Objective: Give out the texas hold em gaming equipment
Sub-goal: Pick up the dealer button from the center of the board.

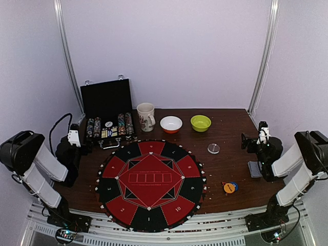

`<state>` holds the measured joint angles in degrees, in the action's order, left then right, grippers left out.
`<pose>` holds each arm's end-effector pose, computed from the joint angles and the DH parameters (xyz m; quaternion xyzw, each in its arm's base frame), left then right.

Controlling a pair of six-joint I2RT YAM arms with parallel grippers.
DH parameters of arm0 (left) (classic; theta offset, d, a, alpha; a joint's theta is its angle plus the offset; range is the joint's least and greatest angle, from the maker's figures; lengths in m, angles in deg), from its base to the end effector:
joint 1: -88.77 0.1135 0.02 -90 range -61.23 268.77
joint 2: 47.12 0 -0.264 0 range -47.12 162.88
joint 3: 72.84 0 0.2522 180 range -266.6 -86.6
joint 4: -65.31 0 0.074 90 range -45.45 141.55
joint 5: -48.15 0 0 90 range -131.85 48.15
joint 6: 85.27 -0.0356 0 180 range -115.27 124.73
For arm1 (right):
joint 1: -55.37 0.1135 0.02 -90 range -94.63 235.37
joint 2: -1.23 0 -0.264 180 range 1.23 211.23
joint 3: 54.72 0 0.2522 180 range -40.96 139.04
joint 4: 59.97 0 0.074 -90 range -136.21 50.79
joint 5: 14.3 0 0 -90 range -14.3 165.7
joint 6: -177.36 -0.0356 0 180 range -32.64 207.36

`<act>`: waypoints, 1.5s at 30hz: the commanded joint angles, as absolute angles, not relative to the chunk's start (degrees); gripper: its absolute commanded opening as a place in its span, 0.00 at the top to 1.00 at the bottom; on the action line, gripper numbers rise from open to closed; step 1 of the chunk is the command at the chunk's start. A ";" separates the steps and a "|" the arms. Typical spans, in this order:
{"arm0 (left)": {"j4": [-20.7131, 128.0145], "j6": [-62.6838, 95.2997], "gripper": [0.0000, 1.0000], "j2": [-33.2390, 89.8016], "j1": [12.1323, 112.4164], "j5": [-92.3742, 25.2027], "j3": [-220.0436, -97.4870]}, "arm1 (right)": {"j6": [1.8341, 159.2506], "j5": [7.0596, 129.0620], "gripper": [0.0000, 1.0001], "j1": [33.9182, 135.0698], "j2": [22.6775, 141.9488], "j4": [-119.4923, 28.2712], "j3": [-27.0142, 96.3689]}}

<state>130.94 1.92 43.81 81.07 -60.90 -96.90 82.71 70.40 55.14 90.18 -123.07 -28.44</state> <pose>0.2305 -0.0194 0.1432 -0.0507 0.7125 0.0887 0.6942 0.2404 0.0023 0.1542 -0.0028 0.7045 0.0599 0.7072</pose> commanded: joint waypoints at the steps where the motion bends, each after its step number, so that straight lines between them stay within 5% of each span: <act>1: 133.46 2.33 0.02 43.18 81.51 -60.59 -97.45 | 83.05 71.47 0.00 55.45 90.47 -124.55 -28.69; 9: 116.07 2.11 0.02 23.65 81.39 -64.42 -102.52 | 82.67 71.91 0.00 55.40 88.94 -122.30 -27.59; 16: 82.32 6.34 0.02 13.24 81.44 -63.38 -126.03 | 77.39 75.15 0.00 54.82 78.77 -83.66 -7.20; 24: 45.73 11.35 0.02 17.76 78.68 -50.41 -149.38 | 77.00 73.56 0.00 62.51 86.13 -48.15 18.61; 31: 40.47 3.41 0.02 23.83 67.19 -45.87 -153.35 | 75.95 79.66 0.00 74.59 95.37 -27.54 28.55; 45: 46.27 7.27 0.02 34.95 66.10 -34.26 -151.01 | 75.71 77.80 0.00 78.37 116.93 -7.14 45.32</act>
